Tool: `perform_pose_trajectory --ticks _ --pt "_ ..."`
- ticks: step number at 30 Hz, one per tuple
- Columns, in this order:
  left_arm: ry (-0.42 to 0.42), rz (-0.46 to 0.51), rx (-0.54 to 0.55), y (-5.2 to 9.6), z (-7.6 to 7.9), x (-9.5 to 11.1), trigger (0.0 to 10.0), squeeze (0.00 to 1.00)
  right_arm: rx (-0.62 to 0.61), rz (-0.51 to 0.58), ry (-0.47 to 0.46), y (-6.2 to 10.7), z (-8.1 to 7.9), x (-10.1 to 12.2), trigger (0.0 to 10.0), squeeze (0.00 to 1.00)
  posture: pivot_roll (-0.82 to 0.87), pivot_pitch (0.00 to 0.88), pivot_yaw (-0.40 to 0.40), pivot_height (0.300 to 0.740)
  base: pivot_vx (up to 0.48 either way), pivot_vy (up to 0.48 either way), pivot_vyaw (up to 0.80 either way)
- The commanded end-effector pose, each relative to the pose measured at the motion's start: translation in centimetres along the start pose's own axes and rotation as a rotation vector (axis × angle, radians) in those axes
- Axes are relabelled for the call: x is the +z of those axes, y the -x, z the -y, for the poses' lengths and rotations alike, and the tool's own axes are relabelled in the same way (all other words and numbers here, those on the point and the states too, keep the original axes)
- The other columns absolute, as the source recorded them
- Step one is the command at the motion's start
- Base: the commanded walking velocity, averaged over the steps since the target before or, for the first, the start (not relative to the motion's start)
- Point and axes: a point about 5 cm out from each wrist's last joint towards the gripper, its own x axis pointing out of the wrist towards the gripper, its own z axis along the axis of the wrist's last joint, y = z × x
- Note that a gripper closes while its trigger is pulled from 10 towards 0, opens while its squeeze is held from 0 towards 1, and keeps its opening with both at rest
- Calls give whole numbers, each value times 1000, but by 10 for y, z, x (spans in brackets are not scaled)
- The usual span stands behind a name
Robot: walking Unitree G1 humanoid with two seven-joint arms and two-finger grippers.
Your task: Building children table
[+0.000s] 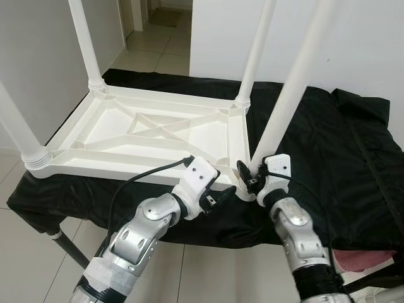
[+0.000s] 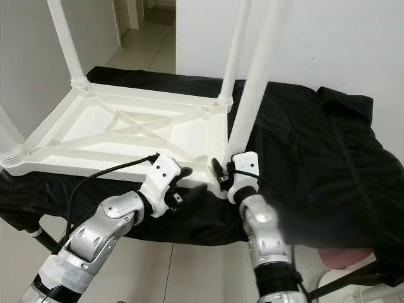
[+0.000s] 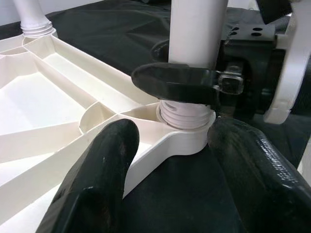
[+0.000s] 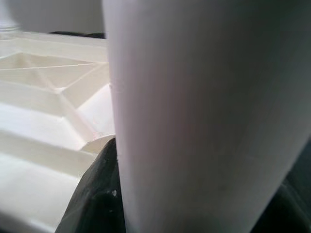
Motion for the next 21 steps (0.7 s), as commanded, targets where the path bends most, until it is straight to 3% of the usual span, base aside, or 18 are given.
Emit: perform_pose_trajectory --ticks 1,7,10,17,18,21 --pt "-3 -11 -22 1 0 -3 10000 0 -78 -25 -9 3 3 -3 10000 0 22 30 -39 740 0 0 0" --pt "-2 -6 -6 2 -1 -1 10000 0 -268 -26 -82 6 -10 -2 10000 0 34 34 -42 740 0 0 0" --pt "-1 -6 -10 2 -1 -1 10000 0 -220 -18 -103 5 -21 2 10000 0 31 35 -37 740 0 0 0" --pt "-6 -14 -16 4 -2 -2 10000 0 -221 -30 -95 7 -22 3 10000 0 30 37 -35 740 0 0 0" --pt "-4 -13 -16 4 -2 -2 10000 0 -224 -22 -93 7 -21 5 10000 1000 29 37 -37 740 0 0 0" --pt "0 -10 -20 4 0 -2 10000 0 -198 11 -95 7 -19 10 10000 1000 26 35 -39 740 0 0 0"
